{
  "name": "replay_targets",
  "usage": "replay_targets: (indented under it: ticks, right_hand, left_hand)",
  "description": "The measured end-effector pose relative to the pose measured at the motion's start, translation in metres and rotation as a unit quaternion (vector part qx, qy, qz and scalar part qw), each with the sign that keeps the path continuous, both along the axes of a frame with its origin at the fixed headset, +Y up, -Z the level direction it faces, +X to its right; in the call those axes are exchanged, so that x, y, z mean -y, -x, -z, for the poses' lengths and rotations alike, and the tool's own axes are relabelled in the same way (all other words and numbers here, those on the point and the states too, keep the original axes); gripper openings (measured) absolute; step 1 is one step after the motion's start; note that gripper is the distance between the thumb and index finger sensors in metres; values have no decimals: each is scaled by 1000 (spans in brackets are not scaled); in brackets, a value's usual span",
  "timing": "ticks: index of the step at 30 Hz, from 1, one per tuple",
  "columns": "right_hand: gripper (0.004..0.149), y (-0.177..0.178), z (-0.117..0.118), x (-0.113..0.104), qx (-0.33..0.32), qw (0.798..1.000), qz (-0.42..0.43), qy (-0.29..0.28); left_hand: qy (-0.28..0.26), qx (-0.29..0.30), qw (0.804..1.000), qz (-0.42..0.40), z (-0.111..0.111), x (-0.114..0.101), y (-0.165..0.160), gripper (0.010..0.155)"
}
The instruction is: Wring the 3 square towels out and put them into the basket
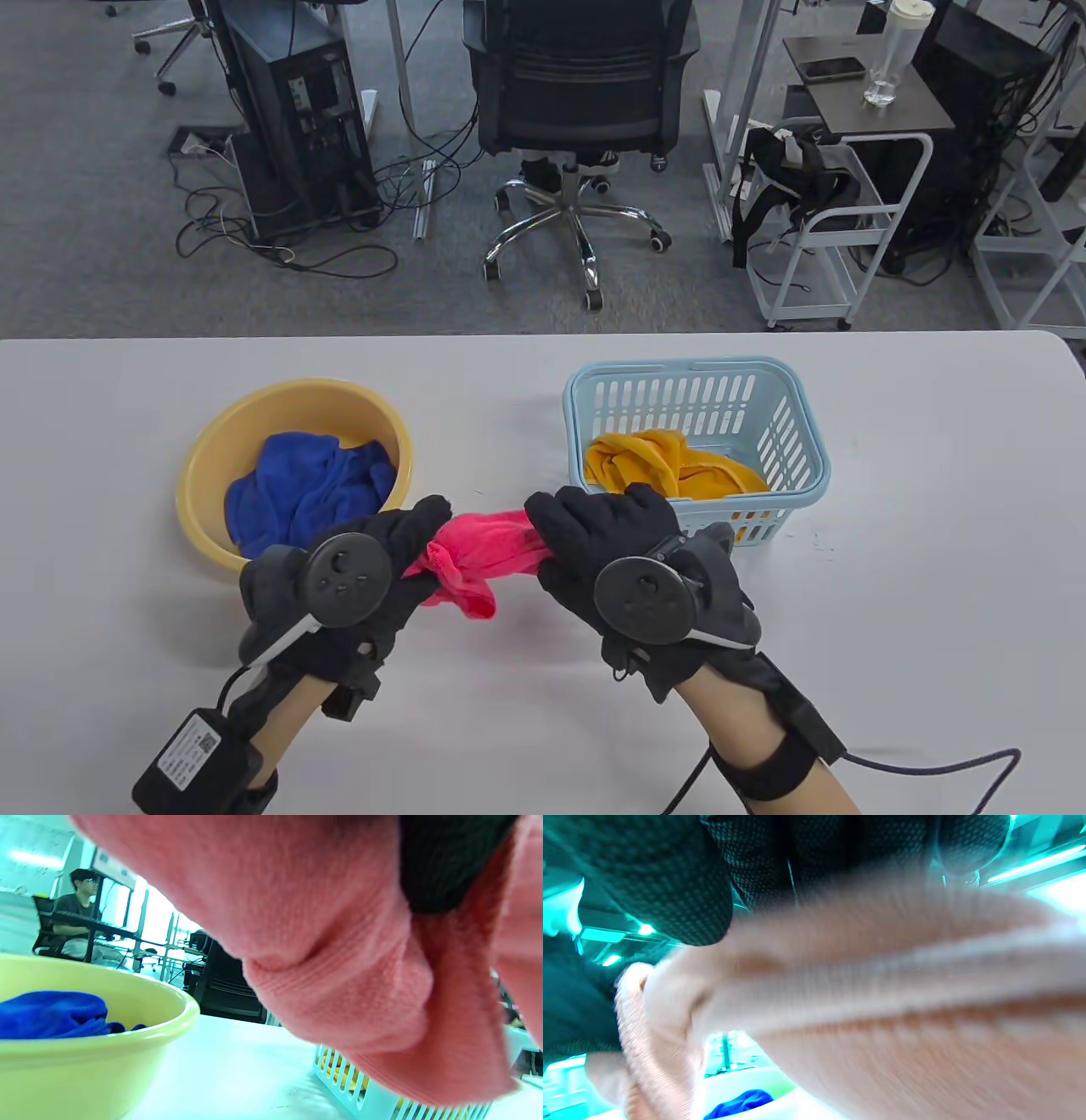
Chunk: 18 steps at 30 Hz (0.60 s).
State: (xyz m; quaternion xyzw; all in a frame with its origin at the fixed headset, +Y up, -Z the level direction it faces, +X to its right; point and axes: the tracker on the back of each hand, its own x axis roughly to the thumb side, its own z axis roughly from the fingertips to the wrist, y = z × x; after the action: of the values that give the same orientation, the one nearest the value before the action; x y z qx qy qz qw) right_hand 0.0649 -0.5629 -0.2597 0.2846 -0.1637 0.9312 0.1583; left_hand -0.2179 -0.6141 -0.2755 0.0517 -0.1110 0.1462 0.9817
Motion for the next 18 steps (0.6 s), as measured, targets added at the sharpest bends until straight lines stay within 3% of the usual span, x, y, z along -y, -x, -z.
replay_targets:
  ticks: [2,5,7,9,12,16,18]
  right_hand:
    - [63,0,-5,-4,-24,999,10,21]
    - [60,0,-6,-7,-127,985,92,69]
    - [59,-3,-7,-9,-142,979,81,122]
    - [59,-8,-8,-12,-117,985,71,100]
    - [67,-3,-2,-4,-111,987,50,100]
    - [82,36,13,42,-132,977,-30,165]
    - [89,54,17,67,-113,977,-76,166]
  left_hand:
    - [-27,-27,999,36,-8,-2,6,65]
    - [-53,-39,995,72,-17,-1,11,61]
    - [-80,-90,983,139,-22,-2,17,59]
    - [-146,-108,970,163,-26,-2,30,59]
    - [-115,-34,991,60,-29,9,28,59]
    - [-125,47,991,-26,-43,23,5,61]
    - [-109,89,988,-68,-51,34,-7,62]
